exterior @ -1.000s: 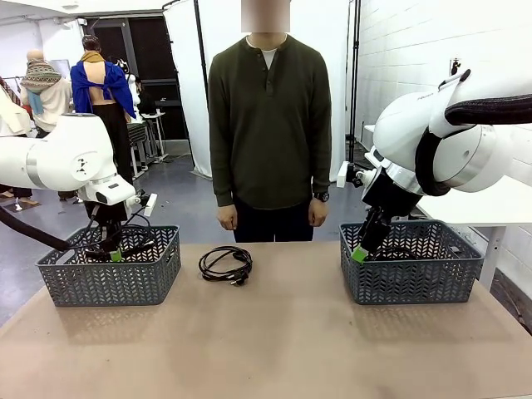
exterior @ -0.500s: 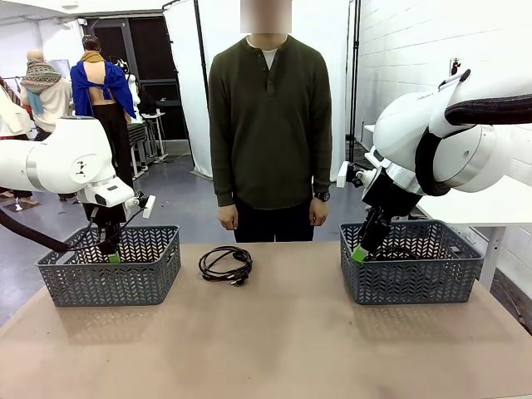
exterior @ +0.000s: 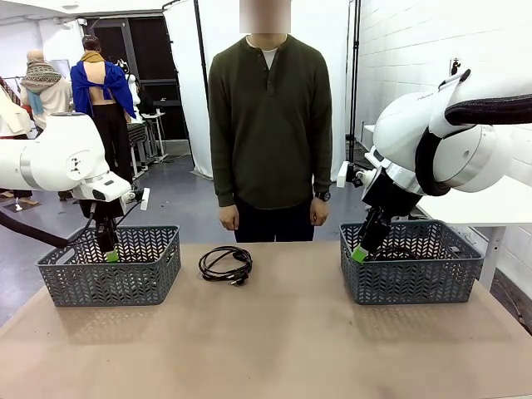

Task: Organize the cables according to human instructions.
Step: Pick up a bundle of cables and place it in the basket indicated by the human.

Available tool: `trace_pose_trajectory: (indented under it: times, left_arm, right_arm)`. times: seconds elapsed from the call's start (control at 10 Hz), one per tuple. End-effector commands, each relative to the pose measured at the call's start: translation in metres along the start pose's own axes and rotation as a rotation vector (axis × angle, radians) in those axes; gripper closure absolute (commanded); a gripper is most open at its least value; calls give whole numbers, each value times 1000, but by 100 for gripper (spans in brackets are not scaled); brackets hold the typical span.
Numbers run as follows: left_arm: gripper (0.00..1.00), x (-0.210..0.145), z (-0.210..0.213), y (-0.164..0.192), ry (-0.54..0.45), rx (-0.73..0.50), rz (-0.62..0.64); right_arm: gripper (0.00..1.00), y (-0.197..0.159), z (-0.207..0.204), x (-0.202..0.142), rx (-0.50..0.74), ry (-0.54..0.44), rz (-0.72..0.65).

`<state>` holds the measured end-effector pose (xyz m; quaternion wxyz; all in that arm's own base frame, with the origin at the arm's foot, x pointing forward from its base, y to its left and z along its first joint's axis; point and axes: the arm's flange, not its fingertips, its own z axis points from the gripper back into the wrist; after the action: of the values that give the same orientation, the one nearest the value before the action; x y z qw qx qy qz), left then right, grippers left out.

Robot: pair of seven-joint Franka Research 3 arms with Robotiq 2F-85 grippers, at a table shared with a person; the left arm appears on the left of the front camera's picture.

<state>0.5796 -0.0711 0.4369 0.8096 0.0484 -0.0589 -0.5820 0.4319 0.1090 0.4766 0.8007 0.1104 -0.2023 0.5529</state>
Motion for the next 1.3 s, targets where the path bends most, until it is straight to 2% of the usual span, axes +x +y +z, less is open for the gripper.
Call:
trace_pose_trajectory:
  times: [0.0,1.2]
  left_arm:
    - [0,0,-2,-2,5,-4,-38]
    - [0,0,-2,-2,5,-4,-38]
  right_arm:
    - [0,-4,0,2,-2,13,-1]
    - [0,-4,0,2,-2,13,-1]
